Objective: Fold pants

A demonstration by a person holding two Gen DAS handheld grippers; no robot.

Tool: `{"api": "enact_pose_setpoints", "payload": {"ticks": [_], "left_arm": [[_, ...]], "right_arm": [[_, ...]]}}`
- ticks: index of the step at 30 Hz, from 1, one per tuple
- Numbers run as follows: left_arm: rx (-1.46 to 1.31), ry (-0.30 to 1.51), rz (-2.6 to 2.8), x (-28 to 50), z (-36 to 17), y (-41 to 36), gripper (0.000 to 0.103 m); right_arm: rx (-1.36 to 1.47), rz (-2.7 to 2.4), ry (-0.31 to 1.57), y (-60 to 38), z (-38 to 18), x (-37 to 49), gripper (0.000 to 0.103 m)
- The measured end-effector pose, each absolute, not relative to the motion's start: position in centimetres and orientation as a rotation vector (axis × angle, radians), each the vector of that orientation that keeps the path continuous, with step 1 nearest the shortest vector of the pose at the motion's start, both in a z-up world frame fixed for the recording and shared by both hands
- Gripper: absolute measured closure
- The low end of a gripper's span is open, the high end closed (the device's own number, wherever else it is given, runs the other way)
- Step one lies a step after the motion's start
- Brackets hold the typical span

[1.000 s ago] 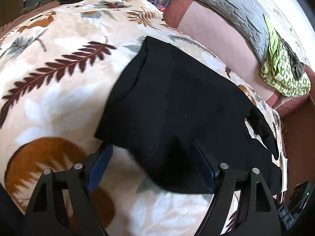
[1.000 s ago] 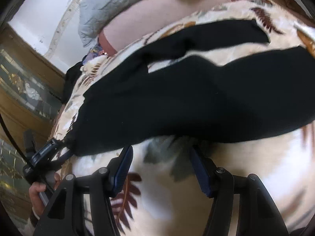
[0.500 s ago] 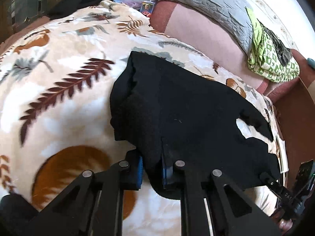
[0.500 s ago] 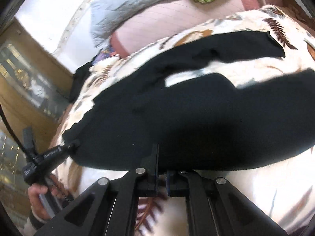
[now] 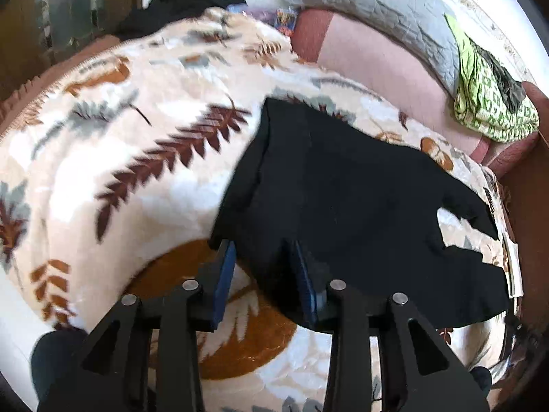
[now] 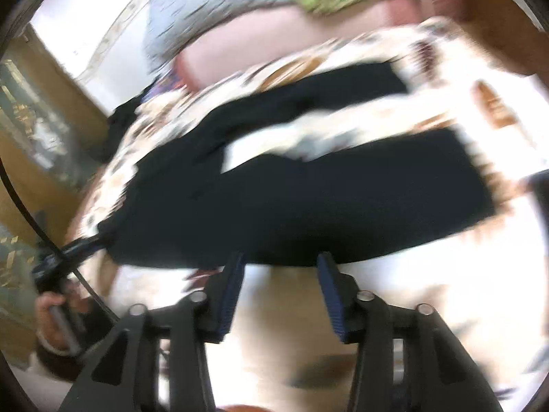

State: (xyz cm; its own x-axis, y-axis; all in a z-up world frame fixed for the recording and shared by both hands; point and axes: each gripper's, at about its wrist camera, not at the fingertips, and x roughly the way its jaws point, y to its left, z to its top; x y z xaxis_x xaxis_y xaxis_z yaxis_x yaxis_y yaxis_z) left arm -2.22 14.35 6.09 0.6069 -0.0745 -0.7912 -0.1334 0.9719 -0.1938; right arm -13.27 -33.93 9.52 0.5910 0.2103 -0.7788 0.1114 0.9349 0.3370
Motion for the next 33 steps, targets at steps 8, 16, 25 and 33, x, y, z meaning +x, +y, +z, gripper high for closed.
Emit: {"api": "enact_pose_setpoints", "payload": {"ticks": [8, 16, 25, 33], "left_arm": [[-0.230, 0.876, -0.022, -2.1, 7.6, 12.2, 0.040], [-0.155, 0.980, -0.095, -1.1, 3.4, 8.1, 0.039], [-0.119, 0.961, -0.191, 0.3, 4.7, 8.5, 0.026], [0.116, 0.941, -0.391, 8.5, 7.1, 7.3, 0.016]], "right_arm": [[0.208, -0.269, 0.959, -40.4, 7.5, -8.5, 0.048], [0.234, -0.239, 0.937, -42.7, 6.2, -9.3, 0.097], [0.175, -0.184, 0.893, -41.0, 8.4, -7.2, 0.065], [-0.052, 0.150, 0.766, -33.4, 11.7, 1.2, 0.037]]}}
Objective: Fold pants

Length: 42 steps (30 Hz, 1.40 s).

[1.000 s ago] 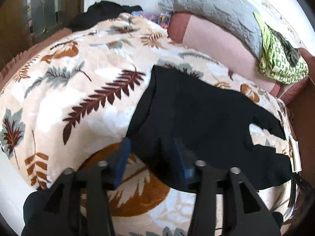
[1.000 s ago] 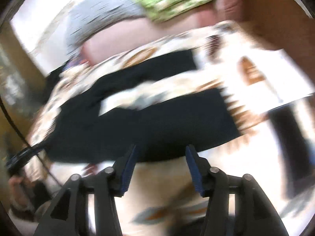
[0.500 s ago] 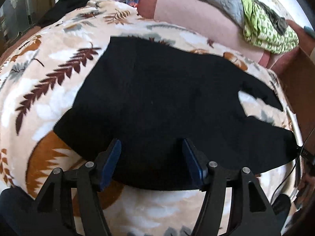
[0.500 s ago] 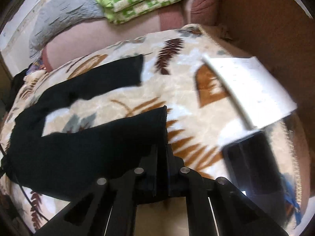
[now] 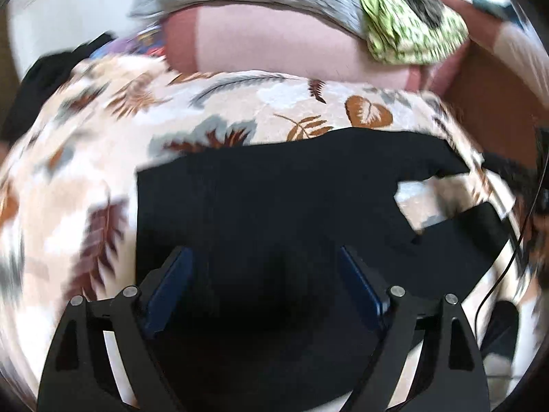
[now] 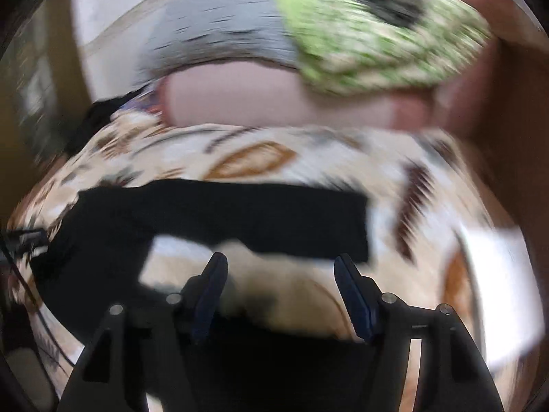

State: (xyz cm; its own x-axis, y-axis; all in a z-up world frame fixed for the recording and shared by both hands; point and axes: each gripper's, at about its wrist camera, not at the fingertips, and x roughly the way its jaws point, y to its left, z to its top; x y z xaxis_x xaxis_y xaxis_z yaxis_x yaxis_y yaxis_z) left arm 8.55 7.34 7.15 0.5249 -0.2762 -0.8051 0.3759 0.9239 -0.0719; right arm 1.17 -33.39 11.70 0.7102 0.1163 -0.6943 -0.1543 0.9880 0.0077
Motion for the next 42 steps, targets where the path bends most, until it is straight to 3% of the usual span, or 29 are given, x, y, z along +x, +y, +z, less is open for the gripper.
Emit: {"api": "enact_pose_setpoints", "payload": {"ticks": [12, 20, 21, 22, 23, 24, 25, 26, 27, 28, 29, 37, 42], "left_arm": [[0.317, 1.047, -0.569, 20.8, 4.8, 5.9, 0.016], [0.444, 1.134, -0.681, 23.5, 1.1, 4.2, 0.013], [0.440, 1.115, -0.690, 23.5, 1.1, 4.0, 0.013], [0.448, 1.113, -0.685, 23.6, 1.0, 3.7, 0.013], [0.445, 1.110, -0.679, 23.7, 0.9, 3.6, 0.014], [0.439, 1.105, -0.673, 23.6, 1.0, 3.4, 0.021], [0.439, 1.094, -0.672, 23.4, 1.2, 3.2, 0.027], [0.439, 1.082, -0.679, 23.1, 1.6, 3.1, 0.052], [0.445, 1.067, -0.678, 22.5, 2.1, 3.0, 0.084], [0.462, 1.055, -0.654, 22.2, 2.3, 2.8, 0.094], [0.487, 1.029, -0.611, 21.4, 2.9, 2.8, 0.098], [0.366, 0.874, -0.602, 8.6, 10.6, 4.6, 0.099], [0.197, 0.945, -0.631, 0.1, 10.1, 6.0, 0.099]], "right_arm": [[-0.304, 0.364, 0.899, -27.8, 7.4, 16.6, 0.032], [-0.426, 0.477, 1.042, -25.9, 3.5, 19.9, 0.036], [-0.407, 0.478, 1.048, -25.9, 3.5, 20.0, 0.043], [-0.389, 0.498, 1.049, -25.8, 3.6, 19.9, 0.070], [-0.400, 0.509, 1.028, -25.3, 3.9, 19.4, 0.083], [-0.457, 0.481, 0.996, -24.5, 4.0, 18.6, 0.096], [-0.489, 0.458, 0.982, -24.1, 4.1, 18.1, 0.099], [-0.510, 0.434, 0.963, -23.7, 4.3, 17.4, 0.099], [-0.516, 0.417, 0.940, -23.6, 4.7, 16.8, 0.099], [-0.519, 0.393, 0.901, -23.7, 5.5, 15.8, 0.100], [-0.518, 0.375, 0.865, -24.0, 6.3, 14.9, 0.100], [-0.452, 0.344, 0.622, -25.8, 14.3, 1.0, 0.100], [-0.384, 0.377, 0.640, -26.1, 12.8, -8.8, 0.100]]}}
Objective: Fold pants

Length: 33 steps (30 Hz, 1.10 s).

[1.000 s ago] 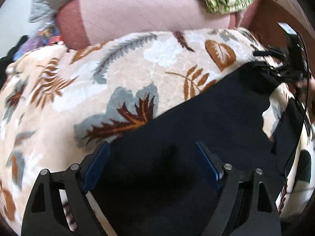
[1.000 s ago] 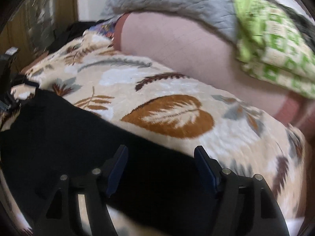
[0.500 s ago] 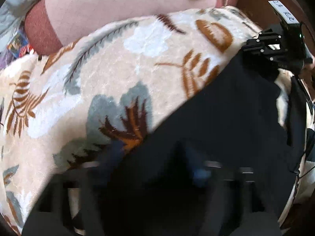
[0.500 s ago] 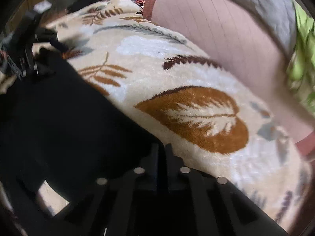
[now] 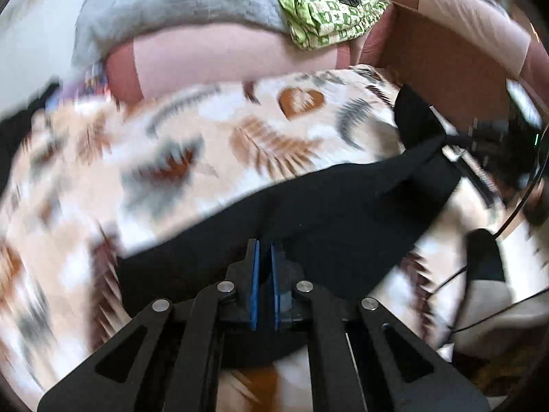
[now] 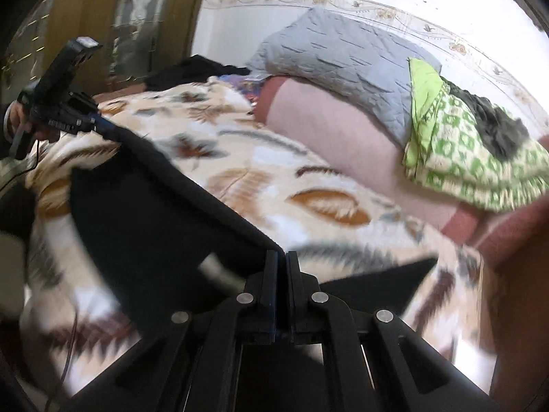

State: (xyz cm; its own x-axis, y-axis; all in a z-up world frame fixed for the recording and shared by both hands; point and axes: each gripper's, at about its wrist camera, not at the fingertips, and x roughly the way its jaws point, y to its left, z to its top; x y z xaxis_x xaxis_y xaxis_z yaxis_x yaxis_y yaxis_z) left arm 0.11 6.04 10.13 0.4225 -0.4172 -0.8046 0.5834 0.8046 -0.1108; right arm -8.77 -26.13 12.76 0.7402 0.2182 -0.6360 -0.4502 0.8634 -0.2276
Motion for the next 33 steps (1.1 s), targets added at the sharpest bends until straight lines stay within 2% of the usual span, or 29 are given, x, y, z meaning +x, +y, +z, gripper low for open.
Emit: {"api": "enact_pose_setpoints", "payload": {"ticks": [3, 8, 12, 14, 16, 17, 19, 20, 21, 22, 24, 29, 32, 33], "left_arm": [[0.131, 1.017, -0.621, -2.4, 7.4, 6.3, 0.099], [-0.019, 1.073, -0.554, -3.0, 3.9, 6.8, 0.099], [-0.080, 1.065, -0.546, -4.0, 4.6, 7.3, 0.098], [-0.052, 1.032, -0.541, -4.7, 5.8, 7.4, 0.097], [-0.021, 0.993, -0.509, -5.2, 6.9, 8.1, 0.093], [-0.018, 0.983, -0.494, -5.2, 7.1, 8.4, 0.088], [-0.032, 0.959, -0.438, -4.7, 7.5, 9.4, 0.068], [-0.048, 0.944, -0.405, -4.4, 7.6, 10.0, 0.050], [-0.077, 0.933, -0.376, -4.0, 7.6, 10.5, 0.043], [-0.098, 0.932, -0.364, -3.7, 7.5, 10.8, 0.043], [-0.150, 0.949, -0.354, -3.0, 7.1, 11.1, 0.043], [-0.133, 0.957, -0.328, -1.8, 5.7, 10.0, 0.043], [-0.136, 0.977, -0.328, -1.4, 4.8, 9.7, 0.043], [-0.137, 0.981, -0.326, -1.4, 4.6, 9.7, 0.043]], "right_arm": [[-0.360, 0.375, 0.721, -26.1, 9.2, -11.8, 0.100], [-0.296, 0.356, 0.858, -25.8, 4.6, -11.5, 0.100], [-0.276, 0.337, 0.876, -25.6, 4.1, -11.5, 0.098], [-0.265, 0.324, 0.878, -25.7, 4.5, -12.0, 0.094], [-0.225, 0.342, 0.870, -25.8, 5.3, -12.7, 0.081], [-0.200, 0.363, 0.858, -25.6, 5.7, -13.0, 0.079], [-0.139, 0.425, 0.814, -24.5, 6.9, -13.3, 0.074], [-0.121, 0.458, 0.790, -23.5, 7.4, -13.3, 0.072], [-0.110, 0.502, 0.760, -22.3, 7.9, -13.1, 0.065], [-0.113, 0.548, 0.720, -20.4, 8.2, -12.9, 0.053], [-0.139, 0.597, 0.674, -17.7, 8.2, -12.5, 0.044], [-0.243, 0.701, 0.643, -10.0, 6.1, -10.6, 0.045], [-0.348, 0.695, 0.665, -6.5, 4.0, -9.5, 0.052], [-0.372, 0.677, 0.682, -5.9, 3.4, -9.0, 0.082]]}}
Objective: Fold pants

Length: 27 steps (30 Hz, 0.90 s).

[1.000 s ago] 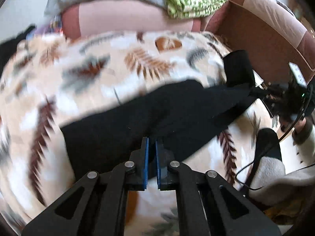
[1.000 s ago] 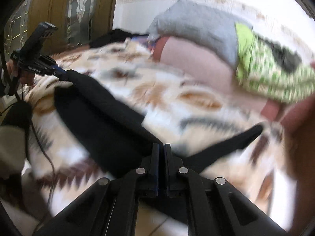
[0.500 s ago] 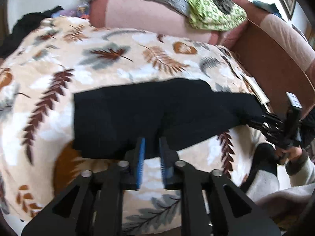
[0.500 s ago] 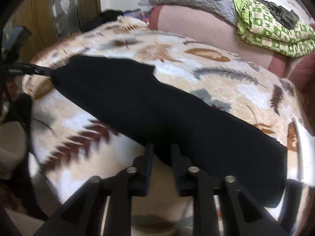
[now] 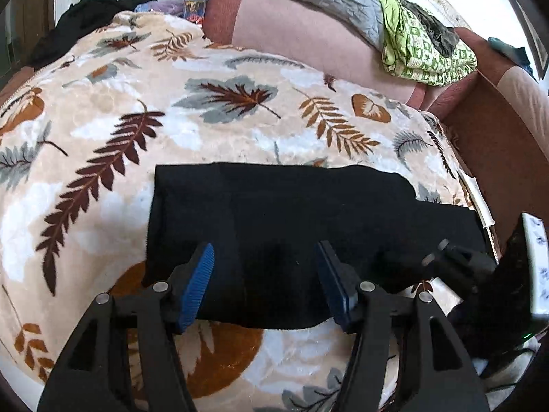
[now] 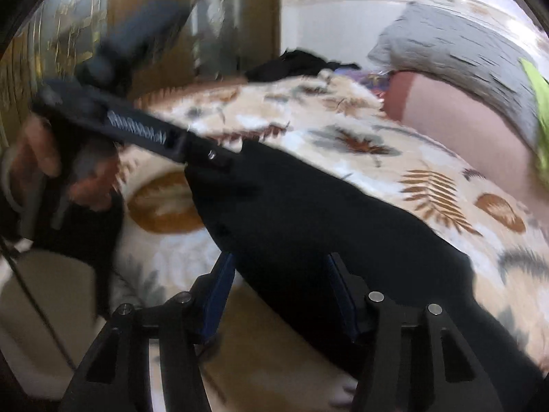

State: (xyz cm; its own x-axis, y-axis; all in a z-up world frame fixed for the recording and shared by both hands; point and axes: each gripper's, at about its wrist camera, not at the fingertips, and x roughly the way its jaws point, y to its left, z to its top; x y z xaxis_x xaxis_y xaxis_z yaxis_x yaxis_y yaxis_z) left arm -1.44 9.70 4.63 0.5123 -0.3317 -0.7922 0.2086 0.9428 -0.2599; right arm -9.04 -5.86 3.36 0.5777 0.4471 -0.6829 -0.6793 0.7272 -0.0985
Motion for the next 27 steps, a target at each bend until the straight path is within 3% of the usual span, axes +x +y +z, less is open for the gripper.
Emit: {"api": "enact_pose_setpoints", "payload": {"ticks": [1, 9, 11, 14, 19, 27], "left_arm": [[-0.138, 0.983, -0.325, -1.5, 4.6, 9.8, 0.043], [-0.165, 1.002, -0.301, -1.4, 3.3, 10.3, 0.043], [-0.151, 1.000, -0.291, -1.5, 3.7, 10.0, 0.043], [-0.155, 0.987, -0.316, -1.9, 5.0, 9.5, 0.043], [-0.169, 0.938, -0.360, -2.4, 6.8, 7.6, 0.032], [-0.117, 0.986, -0.449, -3.0, 5.1, 2.3, 0.032]], "right_arm": [[-0.371, 0.668, 0.700, -5.6, 2.9, -8.5, 0.098], [-0.224, 0.658, 0.764, -6.5, 2.1, -8.4, 0.098], [-0.157, 0.661, 0.776, -7.0, 1.9, -8.2, 0.095], [-0.064, 0.693, 0.826, -8.6, 3.2, -8.1, 0.080], [-0.026, 0.567, 0.759, -14.3, 5.3, -9.4, 0.065], [0.037, 0.335, 0.834, -20.3, 2.8, -7.6, 0.065]]}}
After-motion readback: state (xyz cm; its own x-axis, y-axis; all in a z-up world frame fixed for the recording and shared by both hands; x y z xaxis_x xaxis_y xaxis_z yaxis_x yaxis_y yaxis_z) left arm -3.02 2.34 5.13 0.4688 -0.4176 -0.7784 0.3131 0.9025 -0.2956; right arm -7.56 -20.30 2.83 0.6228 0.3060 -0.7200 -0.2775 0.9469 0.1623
